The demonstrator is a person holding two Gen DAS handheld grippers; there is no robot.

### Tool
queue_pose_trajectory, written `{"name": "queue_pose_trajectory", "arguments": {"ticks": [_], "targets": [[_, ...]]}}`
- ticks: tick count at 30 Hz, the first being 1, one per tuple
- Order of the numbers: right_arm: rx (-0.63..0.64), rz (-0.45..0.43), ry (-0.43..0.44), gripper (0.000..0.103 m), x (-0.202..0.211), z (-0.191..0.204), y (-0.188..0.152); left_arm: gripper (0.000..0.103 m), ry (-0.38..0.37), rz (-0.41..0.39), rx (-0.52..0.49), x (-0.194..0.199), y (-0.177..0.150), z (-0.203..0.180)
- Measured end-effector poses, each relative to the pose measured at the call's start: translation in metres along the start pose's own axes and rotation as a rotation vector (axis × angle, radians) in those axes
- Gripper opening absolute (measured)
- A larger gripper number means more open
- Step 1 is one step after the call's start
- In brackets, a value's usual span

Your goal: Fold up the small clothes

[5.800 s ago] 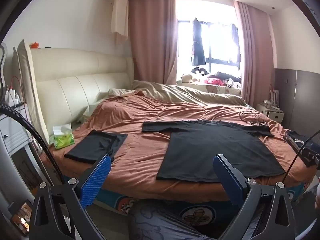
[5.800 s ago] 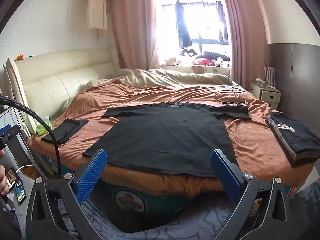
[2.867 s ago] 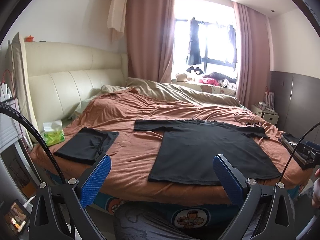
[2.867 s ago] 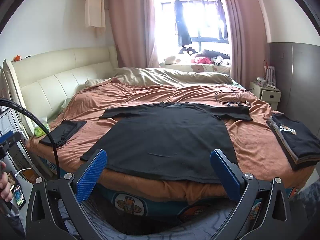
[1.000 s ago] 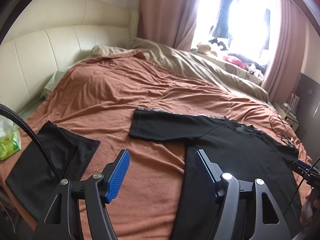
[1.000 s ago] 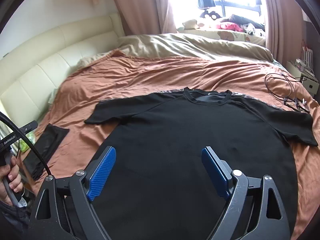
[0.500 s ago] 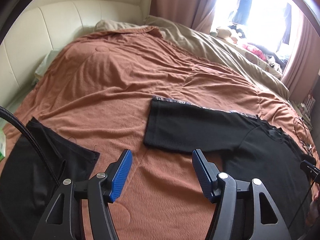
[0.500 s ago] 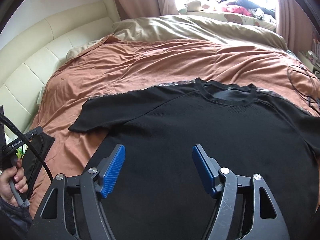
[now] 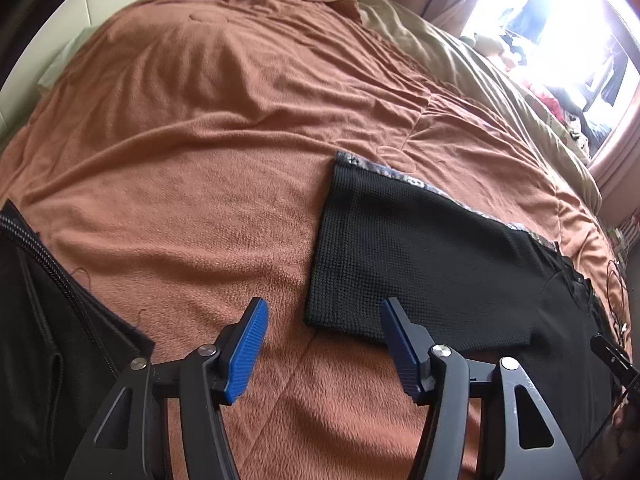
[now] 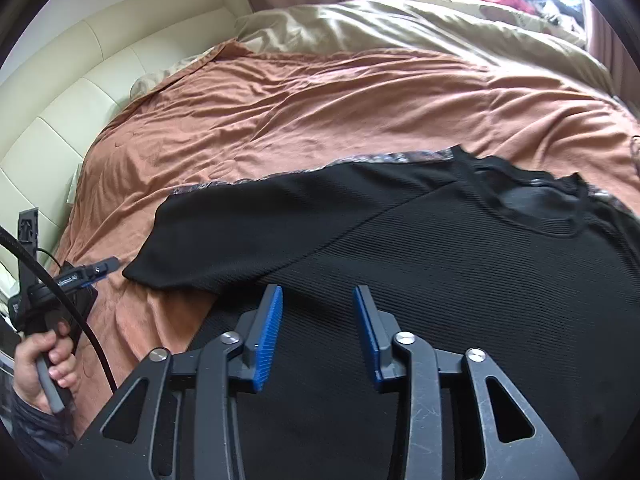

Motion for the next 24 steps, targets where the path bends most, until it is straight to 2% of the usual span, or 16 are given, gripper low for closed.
{"name": "queue_pose_trajectory", "arguments": {"ticks": [4, 7, 10, 11, 12, 24], "targets": [[0.0, 0.024, 0.035, 0.026, -0.017, 0.007, 0.01, 0.058, 0.009, 0.029, 0.005, -0.015, 0.001, 0.001], [-0.008, 0.037, 0.054, 0.02, -0.028, 0.009, 0.017, 0.049, -0.001, 0.063, 0.016, -0.029, 0.001, 0.001], [-0.037, 0.052, 0.083, 0.014, -0.041, 0.009, 0.022, 0.025, 0.018, 0.062, 0.012, -0.032, 0.001, 0.0], [-0.046, 0.057, 0.096, 0.011, -0.045, 0.01, 0.024, 0.013, 0.012, 0.065, 0.008, -0.032, 0.002, -0.002], [-0.056, 0.061, 0.102, 0.009, -0.049, 0.01, 0.026, 0.008, 0.001, 0.066, 0.007, -0.03, 0.003, -0.004], [-0.158, 0.129, 0.211, 0.006, -0.097, 0.023, 0.033, 0.007, -0.025, -0.081, -0.088, 0.041, 0.055, -0.05]]}}
Point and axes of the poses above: each gripper's, at about its wrist camera, not at the fingertips, and x roughly against the way its jaws point, z to its left, y to its top, the point moved 10 cm from there along -x, roughly the way its jaws point, and after that the axes turned 15 degrees about z, right-handed, at the moved point
